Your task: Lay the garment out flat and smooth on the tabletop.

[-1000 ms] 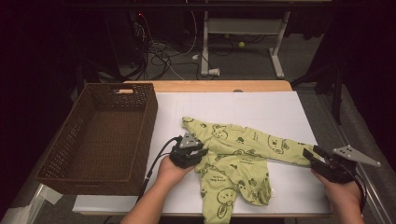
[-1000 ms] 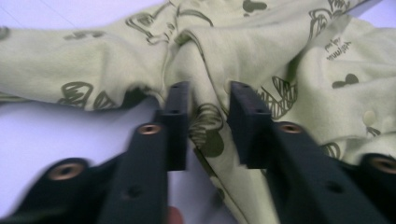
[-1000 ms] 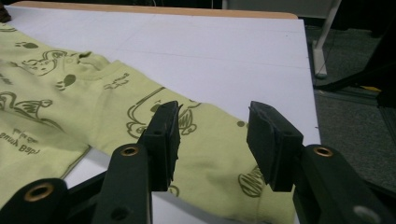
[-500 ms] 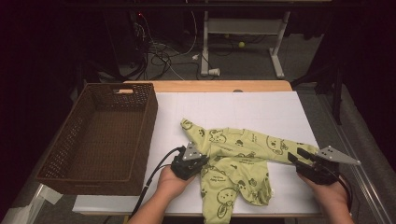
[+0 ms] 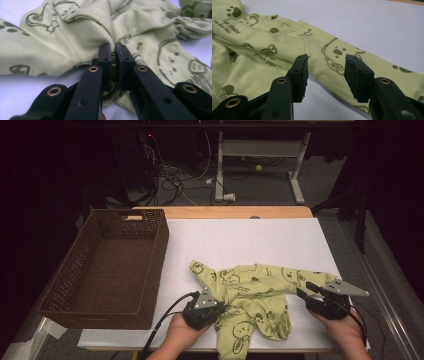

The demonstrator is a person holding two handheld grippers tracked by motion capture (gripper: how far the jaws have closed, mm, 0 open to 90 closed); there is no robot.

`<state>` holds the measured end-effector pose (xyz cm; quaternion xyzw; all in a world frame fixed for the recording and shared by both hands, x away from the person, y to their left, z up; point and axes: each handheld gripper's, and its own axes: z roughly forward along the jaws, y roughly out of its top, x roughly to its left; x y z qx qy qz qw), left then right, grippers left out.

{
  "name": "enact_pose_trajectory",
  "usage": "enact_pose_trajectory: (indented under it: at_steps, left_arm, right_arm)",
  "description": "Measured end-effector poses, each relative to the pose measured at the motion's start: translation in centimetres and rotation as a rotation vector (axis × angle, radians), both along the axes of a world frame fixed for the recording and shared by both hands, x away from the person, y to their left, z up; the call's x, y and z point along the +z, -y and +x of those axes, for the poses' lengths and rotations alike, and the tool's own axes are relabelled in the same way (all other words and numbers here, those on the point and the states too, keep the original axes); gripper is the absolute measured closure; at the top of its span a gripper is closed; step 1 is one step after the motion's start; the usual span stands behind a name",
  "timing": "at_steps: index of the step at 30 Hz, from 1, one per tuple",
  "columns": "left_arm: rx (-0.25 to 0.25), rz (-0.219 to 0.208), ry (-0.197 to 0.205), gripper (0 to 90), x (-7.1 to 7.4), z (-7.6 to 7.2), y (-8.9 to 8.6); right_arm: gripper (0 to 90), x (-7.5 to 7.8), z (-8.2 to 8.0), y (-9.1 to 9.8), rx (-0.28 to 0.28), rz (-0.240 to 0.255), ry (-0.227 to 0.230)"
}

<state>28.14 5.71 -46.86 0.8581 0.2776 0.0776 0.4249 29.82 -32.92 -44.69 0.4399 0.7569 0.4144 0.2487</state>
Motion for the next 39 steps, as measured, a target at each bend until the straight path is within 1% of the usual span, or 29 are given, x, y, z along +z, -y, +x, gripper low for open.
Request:
enact_pose_trajectory:
  at_steps: [1, 3, 4, 6, 7, 9, 10, 13, 14, 15, 16, 17, 18, 20, 21, 23, 24, 25, 26, 27, 28, 29, 31, 32, 33, 34, 35, 37, 39]
  left_arm:
    - [-0.006, 0.001, -0.002, 80.8, 0.0, -0.2, 0.1]
    - [-0.007, 0.024, 0.003, 80.7, 0.0, -0.4, 0.2]
    - [-0.006, 0.026, 0.007, 80.7, 0.1, -0.4, 0.2]
    - [-0.001, 0.018, 0.002, 79.1, 0.2, -0.2, 0.0]
    - [0.000, 0.013, -0.004, 75.3, 0.2, 0.0, -0.2]
    - [0.010, -0.006, -0.001, 71.6, 0.4, 0.2, -0.6]
    - [0.022, -0.021, 0.007, 69.6, 0.6, 0.4, -0.9]
    - [0.066, -0.049, 0.037, 57.8, 1.2, 0.8, -1.3]
    - [0.075, -0.060, 0.045, 57.6, 1.4, 1.1, -1.4]
    - [0.097, -0.066, 0.061, 54.3, 1.7, 1.4, -1.5]
    - [0.097, -0.066, 0.061, 48.9, 1.7, 1.4, -1.5]
    - [0.127, -0.068, 0.079, 48.9, 1.9, 1.9, -1.6]
    - [0.136, -0.071, 0.083, 45.6, 2.0, 2.4, -1.6]
    - [0.146, -0.079, 0.068, 40.2, 2.2, 3.7, -1.5]
    - [0.157, -0.078, 0.069, 39.6, 2.2, 4.3, -1.4]
    - [0.178, -0.080, 0.050, 39.6, 2.2, 5.7, -1.1]
    - [0.191, -0.075, 0.034, 39.6, 2.0, 6.4, -0.9]
    - [0.209, -0.055, 0.020, 39.7, 1.9, 7.1, -0.7]
    - [0.225, -0.024, 0.005, 39.7, 1.5, 7.8, -0.3]
    - [0.225, -0.024, 0.005, 39.7, 1.5, 7.8, -0.3]
    - [0.240, 0.006, -0.009, 39.7, 1.2, 8.3, -0.1]
    - [0.255, 0.052, -0.018, 39.7, 0.8, 8.8, 0.2]
    - [0.268, 0.112, -0.034, 39.7, 0.0, 9.5, 0.5]
    - [0.267, 0.127, -0.024, 39.7, -0.3, 9.6, 0.6]
    - [0.256, 0.144, -0.002, 40.1, -0.5, 9.4, 0.8]
    - [0.255, 0.150, 0.011, 40.7, -0.6, 9.2, 1.0]
    - [0.258, 0.146, 0.006, 44.2, -0.6, 9.2, 1.1]
    - [0.251, 0.147, 0.014, 50.7, -0.6, 8.9, 1.2]
    - [0.241, 0.150, 0.029, 60.6, -0.6, 8.8, 1.3]
  right_arm:
    - [55.3, 0.0, 0.0, 0.1, -0.006, 0.003, -0.001]
    - [55.3, -0.1, 0.0, 0.2, -0.012, 0.007, -0.007]
    - [55.3, -0.1, 0.1, 0.3, -0.013, 0.007, -0.006]
    - [55.2, -0.1, 0.1, 0.4, -0.013, 0.008, -0.008]
    - [55.1, -0.2, 0.2, 0.4, -0.013, 0.008, -0.008]
    - [55.1, -0.2, 0.2, 0.4, -0.014, 0.011, -0.010]
    - [55.1, -0.2, 0.2, 0.4, -0.014, 0.011, -0.010]
    - [55.1, -0.2, 0.3, 0.4, -0.012, 0.011, -0.010]
    - [55.1, -0.2, 0.3, 0.3, -0.013, 0.012, -0.010]
    - [55.1, -0.2, 0.3, 0.3, -0.014, 0.013, -0.009]
    - [55.1, -0.2, 0.3, 0.3, -0.014, 0.013, -0.009]
    - [55.1, -0.2, 0.4, 0.3, -0.015, 0.012, -0.010]
    - [55.2, -0.3, 0.4, 0.3, -0.016, 0.013, -0.012]
    - [55.1, -0.4, 0.5, 0.3, -0.017, 0.008, -0.017]
    - [55.1, -0.4, 0.5, 0.3, -0.017, 0.006, -0.018]
    - [55.2, -0.5, 0.6, 0.3, -0.017, 0.001, -0.018]
    - [55.2, -0.5, 0.6, 0.3, -0.018, 0.000, -0.019]
    - [55.1, -0.5, 0.6, 0.3, -0.018, 0.001, -0.020]
    - [55.1, -0.5, 0.6, 0.3, -0.016, 0.000, -0.020]
    - [55.2, -0.5, 0.6, 0.3, -0.015, 0.001, -0.021]
    - [55.2, -0.5, 0.6, 0.3, -0.015, 0.001, -0.021]
    - [55.2, -0.5, 0.6, 0.3, -0.015, 0.001, -0.020]
    - [55.2, -0.5, 0.6, 0.3, -0.016, 0.004, -0.022]
    - [55.2, -0.6, 0.6, 0.3, -0.014, 0.005, -0.023]
    - [55.2, -0.6, 0.6, 0.3, -0.012, 0.005, -0.024]
    - [55.2, -0.7, 0.7, 0.3, -0.011, 0.003, -0.026]
    - [55.1, -0.6, 0.7, 0.2, -0.007, 0.003, -0.025]
    - [54.7, -0.5, 1.0, 0.0, -0.016, 0.019, -0.025]
    - [53.8, -0.3, 1.7, -0.4, -0.014, 0.023, -0.021]
